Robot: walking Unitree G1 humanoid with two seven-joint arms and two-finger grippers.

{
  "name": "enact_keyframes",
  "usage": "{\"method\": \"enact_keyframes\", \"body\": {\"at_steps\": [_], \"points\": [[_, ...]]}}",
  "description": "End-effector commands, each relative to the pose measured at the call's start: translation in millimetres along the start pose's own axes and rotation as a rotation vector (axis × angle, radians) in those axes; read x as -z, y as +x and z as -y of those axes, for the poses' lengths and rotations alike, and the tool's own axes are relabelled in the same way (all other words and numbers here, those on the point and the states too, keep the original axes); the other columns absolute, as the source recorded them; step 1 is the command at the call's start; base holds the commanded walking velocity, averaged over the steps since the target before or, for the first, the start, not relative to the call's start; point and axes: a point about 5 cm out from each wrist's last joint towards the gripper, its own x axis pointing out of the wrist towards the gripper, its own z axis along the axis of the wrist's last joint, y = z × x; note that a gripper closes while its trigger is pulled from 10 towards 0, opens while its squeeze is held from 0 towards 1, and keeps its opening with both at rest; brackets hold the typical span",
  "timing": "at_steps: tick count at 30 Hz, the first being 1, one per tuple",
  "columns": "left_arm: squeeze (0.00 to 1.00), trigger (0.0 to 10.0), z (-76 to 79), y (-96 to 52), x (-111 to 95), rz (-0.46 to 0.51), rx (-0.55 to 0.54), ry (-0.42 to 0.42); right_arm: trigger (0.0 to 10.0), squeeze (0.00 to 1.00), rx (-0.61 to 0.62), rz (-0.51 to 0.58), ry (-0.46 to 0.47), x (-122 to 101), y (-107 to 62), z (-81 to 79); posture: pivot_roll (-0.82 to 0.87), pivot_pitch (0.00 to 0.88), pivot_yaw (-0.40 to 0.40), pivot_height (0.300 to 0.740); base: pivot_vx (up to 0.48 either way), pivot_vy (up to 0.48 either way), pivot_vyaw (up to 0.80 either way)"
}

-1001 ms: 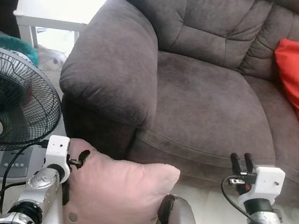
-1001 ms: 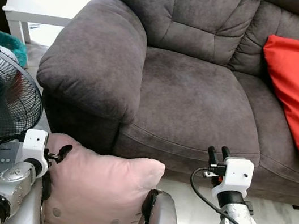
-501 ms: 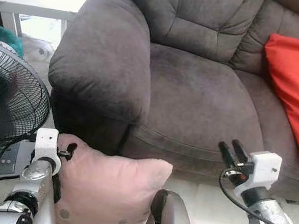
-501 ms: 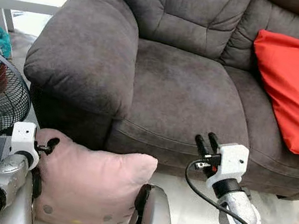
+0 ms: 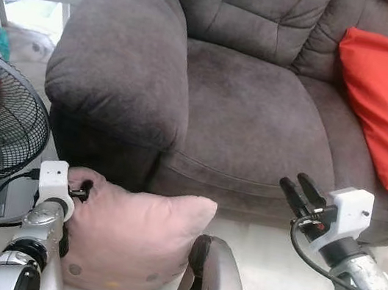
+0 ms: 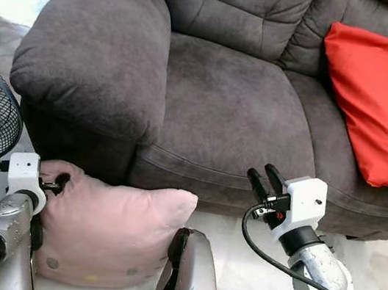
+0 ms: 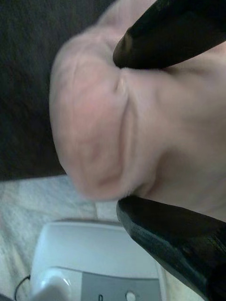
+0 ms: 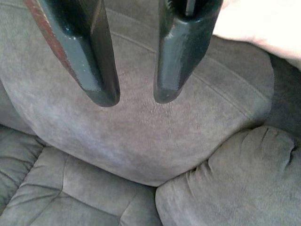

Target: Move the pillow to the sofa from floor

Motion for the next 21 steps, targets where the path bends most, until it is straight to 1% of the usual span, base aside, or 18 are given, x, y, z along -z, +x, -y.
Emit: {"method": "enact_keyframes", "body": {"at_steps": [1,5,6,7,8,11,20,21], "points": [[0.0,10.0,1.0,-0.8,9.1,-0.065,-0.016,0.005,10.0,0.0,0.011,-0.015,-0.006,-2.2,-5.8,4.4,-0.07,0.145,-0.317,0.429,0.0,0.0,0.0],[0.0,10.0,-4.0,-0.5,9.3,-0.085,-0.029,0.0,10.0,0.0,0.005,-0.02,-0.003,-4.0,-7.3,2.5,-0.08,0.155,-0.315,0.429,0.0,0.0,0.0],[0.0,8.4,-4.7,-0.5,9.4,-0.089,-0.03,-0.001,10.0,0.0,0.005,-0.021,-0.003,-4.6,-7.6,2.5,-0.09,0.159,-0.314,0.429,0.0,0.0,0.0],[0.0,4.5,-5.2,-0.5,9.7,-0.095,-0.03,-0.002,10.0,0.0,0.006,-0.022,-0.002,-4.9,-7.9,2.4,-0.09,0.161,-0.314,0.429,0.0,0.0,0.0],[0.0,0.0,-5.3,-0.5,9.5,-0.091,-0.027,-0.005,10.0,0.0,0.007,-0.023,-0.002,-5.1,-8.5,2.3,-0.09,0.162,-0.313,0.429,0.0,0.0,0.0],[0.0,0.0,-4.0,0.1,6.7,-0.078,-0.004,-0.001,10.0,0.0,0.01,-0.034,0.0,-6.3,-10.5,2.0,-0.1,0.164,-0.312,0.429,0.0,0.0,0.0],[0.0,0.0,-3.6,1.4,2.3,-0.073,0.007,-0.012,10.0,0.0,0.01,-0.046,0.006,-4.9,-10.2,-0.6,-0.09,0.165,-0.305,0.429,0.0,0.0,0.0],[0.0,0.0,-5.1,1.8,0.3,-0.063,-0.005,-0.01,10.0,0.0,0.011,-0.047,0.007,-4.7,-9.8,-0.9,-0.09,0.164,-0.302,0.429,0.0,0.0,0.0]]}}
